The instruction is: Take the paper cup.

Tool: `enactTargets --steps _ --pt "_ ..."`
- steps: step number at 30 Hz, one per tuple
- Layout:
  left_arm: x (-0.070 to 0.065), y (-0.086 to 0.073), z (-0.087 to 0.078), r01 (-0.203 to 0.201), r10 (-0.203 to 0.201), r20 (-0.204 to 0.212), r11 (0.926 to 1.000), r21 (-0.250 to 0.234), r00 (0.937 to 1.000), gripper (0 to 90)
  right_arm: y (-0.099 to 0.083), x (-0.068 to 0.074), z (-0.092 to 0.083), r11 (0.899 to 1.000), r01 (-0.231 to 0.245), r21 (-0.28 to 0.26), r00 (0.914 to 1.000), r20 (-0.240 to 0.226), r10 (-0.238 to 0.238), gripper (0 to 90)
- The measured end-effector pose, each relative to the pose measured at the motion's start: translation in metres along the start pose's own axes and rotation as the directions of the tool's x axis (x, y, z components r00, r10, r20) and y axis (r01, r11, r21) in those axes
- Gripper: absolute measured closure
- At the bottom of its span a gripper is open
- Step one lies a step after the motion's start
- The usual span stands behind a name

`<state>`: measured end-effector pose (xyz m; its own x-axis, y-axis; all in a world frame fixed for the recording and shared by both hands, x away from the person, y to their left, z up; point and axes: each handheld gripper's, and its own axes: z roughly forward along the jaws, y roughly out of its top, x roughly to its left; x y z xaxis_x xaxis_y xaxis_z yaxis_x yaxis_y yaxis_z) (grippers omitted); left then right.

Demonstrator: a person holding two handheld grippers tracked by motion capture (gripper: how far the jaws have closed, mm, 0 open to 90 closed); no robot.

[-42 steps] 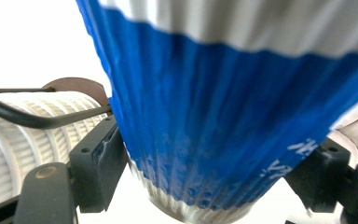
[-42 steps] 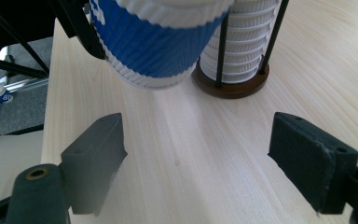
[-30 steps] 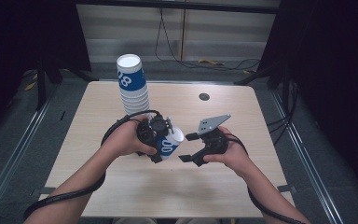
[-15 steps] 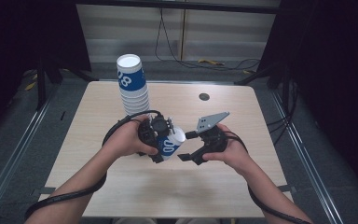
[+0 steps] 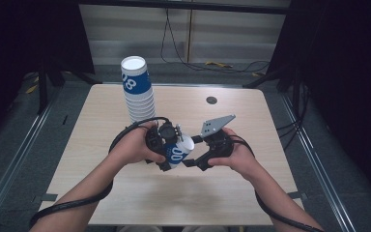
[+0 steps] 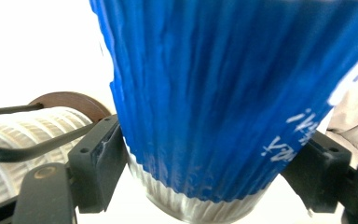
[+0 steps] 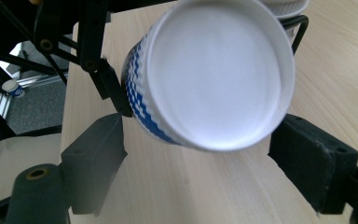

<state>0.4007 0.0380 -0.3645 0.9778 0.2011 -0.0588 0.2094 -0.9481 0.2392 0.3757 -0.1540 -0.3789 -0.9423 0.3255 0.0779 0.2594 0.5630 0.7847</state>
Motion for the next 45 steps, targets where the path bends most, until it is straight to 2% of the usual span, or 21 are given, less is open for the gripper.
enactTargets --steps 13,18,23,32,40,45 --pt "-0.0040 0.0022 0.0046 -0.026 0.026 0.007 0.9996 0.006 0.9996 21.7 0.0034 0.0014 0.0046 1.000 -0.002 0.000 1.0000 -0.008 0.002 17.6" --pt "-0.0048 0.0015 0.0057 -0.044 0.044 0.010 0.9990 0.011 0.9990 21.6 0.0041 0.0014 0.0047 1.000 -0.005 -0.005 0.9999 -0.013 0.005 23.4" --pt "-0.0047 0.0010 0.0060 -0.058 0.058 0.008 0.9982 0.016 0.9983 21.5 0.0040 0.0018 0.0045 1.000 -0.006 0.001 0.9998 -0.020 0.006 24.6" --pt "-0.0039 0.0004 0.0014 -0.063 0.063 -0.003 0.9980 0.005 0.9980 21.2 0.0003 -0.0013 0.0014 1.000 -0.030 0.004 0.9992 -0.028 0.030 25.2" --pt "-0.0035 0.0003 -0.0005 -0.075 0.075 -0.010 0.9971 -0.009 0.9971 21.1 -0.0027 -0.0019 -0.0005 1.000 -0.009 0.025 0.9996 -0.025 0.010 26.2" --pt "-0.0030 0.0001 -0.0020 -0.073 0.073 -0.010 0.9972 -0.017 0.9973 21.1 -0.0050 -0.0027 -0.0014 1.000 -0.016 0.019 0.9995 -0.029 0.016 26.6"
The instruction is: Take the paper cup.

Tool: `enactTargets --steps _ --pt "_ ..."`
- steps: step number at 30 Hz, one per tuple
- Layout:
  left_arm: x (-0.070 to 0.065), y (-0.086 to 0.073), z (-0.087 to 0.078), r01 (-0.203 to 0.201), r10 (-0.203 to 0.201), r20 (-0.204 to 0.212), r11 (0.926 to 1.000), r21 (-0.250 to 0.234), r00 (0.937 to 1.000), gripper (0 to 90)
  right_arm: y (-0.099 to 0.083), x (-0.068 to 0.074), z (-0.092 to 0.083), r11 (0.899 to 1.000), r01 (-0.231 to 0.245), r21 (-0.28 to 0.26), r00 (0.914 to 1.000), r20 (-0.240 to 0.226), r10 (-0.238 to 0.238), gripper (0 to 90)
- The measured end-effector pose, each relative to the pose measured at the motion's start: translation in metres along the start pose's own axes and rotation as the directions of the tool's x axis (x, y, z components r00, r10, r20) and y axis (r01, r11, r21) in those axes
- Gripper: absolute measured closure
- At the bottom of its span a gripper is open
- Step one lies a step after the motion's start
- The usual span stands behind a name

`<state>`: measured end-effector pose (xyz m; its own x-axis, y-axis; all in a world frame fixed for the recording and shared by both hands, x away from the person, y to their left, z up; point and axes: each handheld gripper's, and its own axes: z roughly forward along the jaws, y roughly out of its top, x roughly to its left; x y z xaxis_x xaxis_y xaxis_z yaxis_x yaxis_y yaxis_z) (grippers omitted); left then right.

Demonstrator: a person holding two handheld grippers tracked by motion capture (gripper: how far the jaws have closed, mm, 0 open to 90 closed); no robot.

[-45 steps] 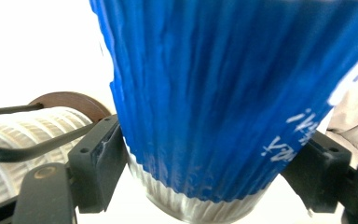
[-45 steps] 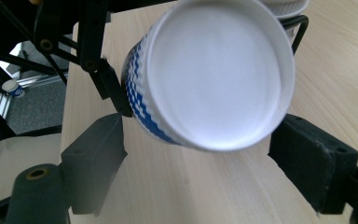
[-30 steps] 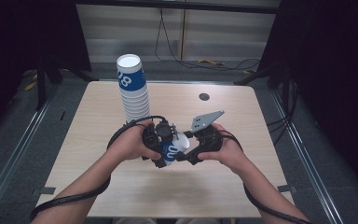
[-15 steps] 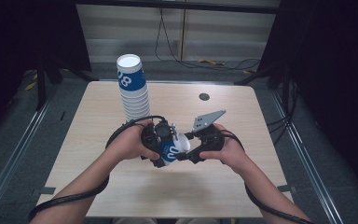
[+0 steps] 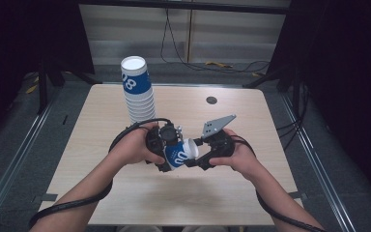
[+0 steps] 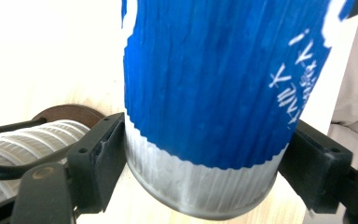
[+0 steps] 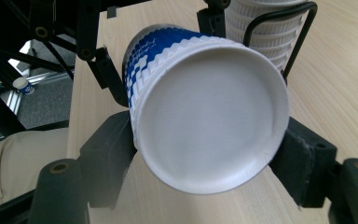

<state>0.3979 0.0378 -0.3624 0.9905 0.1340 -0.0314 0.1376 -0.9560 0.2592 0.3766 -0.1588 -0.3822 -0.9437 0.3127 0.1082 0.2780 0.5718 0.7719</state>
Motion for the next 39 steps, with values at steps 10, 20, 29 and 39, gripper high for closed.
enactTargets --steps 10,20,29,39 --pt "0.001 -0.001 0.000 0.000 0.000 -0.002 1.0000 -0.006 1.0000 21.2 -0.002 0.000 0.001 1.000 -0.006 -0.001 1.0000 0.002 0.006 27.0" --pt "-0.001 0.001 0.000 -0.019 0.019 0.003 0.9998 -0.003 0.9998 21.3 0.001 0.000 0.002 1.000 -0.019 -0.012 0.9998 0.004 0.019 21.4" --pt "0.000 -0.002 0.005 -0.027 0.026 -0.015 0.9986 -0.045 0.9995 18.6 0.000 0.001 0.002 1.000 0.013 0.019 0.9999 0.001 -0.013 27.4" --pt "0.004 -0.015 0.003 0.043 -0.044 -0.002 0.9951 -0.089 0.9990 20.7 -0.008 -0.005 -0.010 0.999 -0.041 -0.030 0.9990 0.015 0.041 28.6"
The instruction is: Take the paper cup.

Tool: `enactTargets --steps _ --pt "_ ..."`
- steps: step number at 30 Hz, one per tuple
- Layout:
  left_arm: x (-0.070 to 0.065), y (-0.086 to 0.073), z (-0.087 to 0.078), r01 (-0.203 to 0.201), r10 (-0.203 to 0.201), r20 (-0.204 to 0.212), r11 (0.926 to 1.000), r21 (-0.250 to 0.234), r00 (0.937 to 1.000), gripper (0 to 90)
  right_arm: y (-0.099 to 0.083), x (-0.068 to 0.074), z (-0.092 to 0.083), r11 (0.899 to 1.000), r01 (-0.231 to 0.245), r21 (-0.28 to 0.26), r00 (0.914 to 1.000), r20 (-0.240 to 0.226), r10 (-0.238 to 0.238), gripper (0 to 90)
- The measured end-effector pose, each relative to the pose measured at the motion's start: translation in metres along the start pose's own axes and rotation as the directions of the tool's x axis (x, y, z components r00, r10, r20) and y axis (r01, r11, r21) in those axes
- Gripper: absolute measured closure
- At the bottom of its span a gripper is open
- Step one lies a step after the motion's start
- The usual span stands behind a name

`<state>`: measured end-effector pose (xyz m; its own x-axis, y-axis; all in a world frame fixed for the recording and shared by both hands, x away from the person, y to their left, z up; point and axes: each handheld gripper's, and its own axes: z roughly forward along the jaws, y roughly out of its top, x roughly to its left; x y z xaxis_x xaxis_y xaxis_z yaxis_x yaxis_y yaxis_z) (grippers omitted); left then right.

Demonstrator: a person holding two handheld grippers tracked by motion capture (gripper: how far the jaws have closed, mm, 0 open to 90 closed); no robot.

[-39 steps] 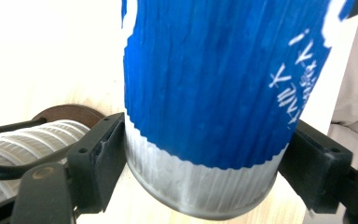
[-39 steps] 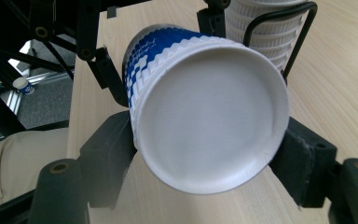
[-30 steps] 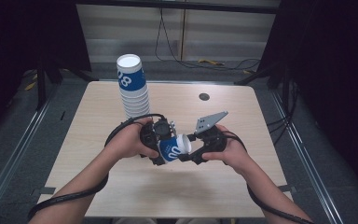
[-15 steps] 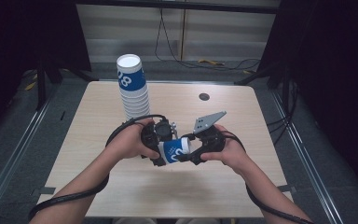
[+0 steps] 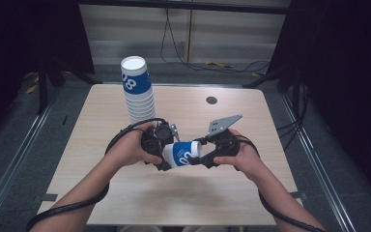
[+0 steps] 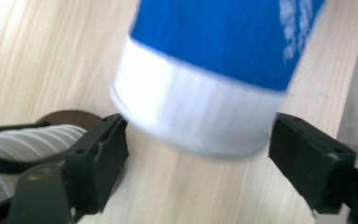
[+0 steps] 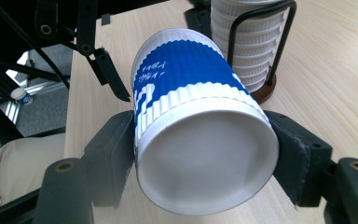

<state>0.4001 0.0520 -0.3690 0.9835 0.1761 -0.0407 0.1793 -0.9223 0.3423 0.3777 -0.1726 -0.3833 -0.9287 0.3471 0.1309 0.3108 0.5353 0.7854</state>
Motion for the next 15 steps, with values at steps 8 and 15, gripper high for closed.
enactTargets --steps 8,15 --pt "-0.0032 -0.0030 -0.0026 0.016 -0.015 0.014 0.9994 -0.030 0.9998 19.7 -0.0047 -0.0005 0.0001 1.000 -0.013 -0.008 0.9999 0.012 0.013 28.4" --pt "-0.0023 -0.0065 -0.0015 0.033 -0.032 0.015 0.9967 -0.074 0.9994 19.0 -0.0100 -0.0016 -0.0011 0.999 -0.024 -0.030 0.9996 0.015 0.024 28.3"
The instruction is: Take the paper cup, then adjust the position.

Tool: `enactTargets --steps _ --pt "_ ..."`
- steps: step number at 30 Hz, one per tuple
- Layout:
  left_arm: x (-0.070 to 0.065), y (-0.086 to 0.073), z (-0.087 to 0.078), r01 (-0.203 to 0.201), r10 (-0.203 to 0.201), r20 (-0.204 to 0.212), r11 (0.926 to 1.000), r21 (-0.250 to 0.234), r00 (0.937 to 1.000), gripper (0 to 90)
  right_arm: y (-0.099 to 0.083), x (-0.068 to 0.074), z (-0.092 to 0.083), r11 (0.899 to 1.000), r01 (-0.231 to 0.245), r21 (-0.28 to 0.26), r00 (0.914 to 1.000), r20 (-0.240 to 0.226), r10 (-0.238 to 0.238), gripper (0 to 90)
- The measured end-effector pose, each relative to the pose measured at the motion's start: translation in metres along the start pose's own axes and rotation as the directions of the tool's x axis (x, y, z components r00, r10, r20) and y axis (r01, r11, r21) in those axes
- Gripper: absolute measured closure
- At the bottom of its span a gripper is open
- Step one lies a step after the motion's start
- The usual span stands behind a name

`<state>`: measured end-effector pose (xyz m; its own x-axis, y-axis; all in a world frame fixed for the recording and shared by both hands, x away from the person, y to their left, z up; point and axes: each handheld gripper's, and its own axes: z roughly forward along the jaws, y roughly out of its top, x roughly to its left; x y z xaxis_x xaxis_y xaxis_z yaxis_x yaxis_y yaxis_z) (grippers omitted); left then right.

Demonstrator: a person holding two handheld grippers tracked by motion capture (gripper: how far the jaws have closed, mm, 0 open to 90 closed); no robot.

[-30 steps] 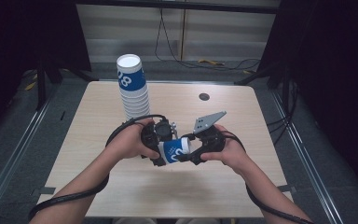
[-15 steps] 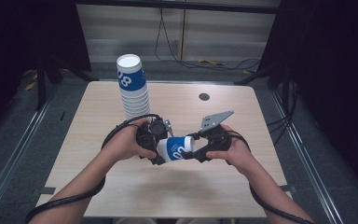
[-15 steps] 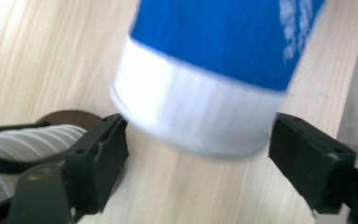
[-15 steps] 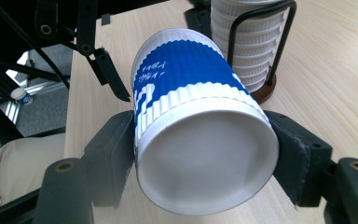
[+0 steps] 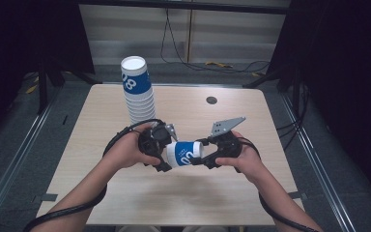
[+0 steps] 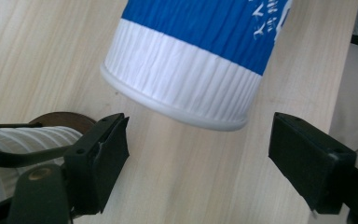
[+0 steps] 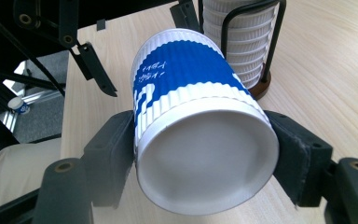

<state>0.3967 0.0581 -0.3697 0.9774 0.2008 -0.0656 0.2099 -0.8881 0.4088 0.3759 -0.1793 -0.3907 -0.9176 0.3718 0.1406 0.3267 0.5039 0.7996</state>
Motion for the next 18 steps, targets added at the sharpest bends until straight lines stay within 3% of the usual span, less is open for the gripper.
enactTargets --steps 5,7,10,18 --pt "0.002 -0.008 0.003 0.036 -0.036 0.002 0.9985 -0.041 0.9993 19.1 -0.004 -0.001 -0.004 1.000 -0.014 -0.014 0.9999 0.006 0.014 28.3" --pt "0.003 -0.010 0.004 0.024 -0.024 0.004 0.9986 -0.047 0.9997 19.1 -0.005 -0.002 -0.005 1.000 -0.014 -0.013 0.9999 0.007 0.014 28.3" --pt "0.003 -0.013 0.005 0.053 -0.053 0.006 0.9961 -0.070 0.9986 18.9 -0.006 -0.003 -0.006 1.000 -0.019 -0.016 0.9998 0.008 0.019 28.3" --pt "0.003 -0.018 0.007 0.069 -0.067 0.015 0.9912 -0.113 0.9976 18.8 -0.007 -0.003 -0.008 0.999 -0.023 -0.025 0.9997 0.008 0.023 28.2"
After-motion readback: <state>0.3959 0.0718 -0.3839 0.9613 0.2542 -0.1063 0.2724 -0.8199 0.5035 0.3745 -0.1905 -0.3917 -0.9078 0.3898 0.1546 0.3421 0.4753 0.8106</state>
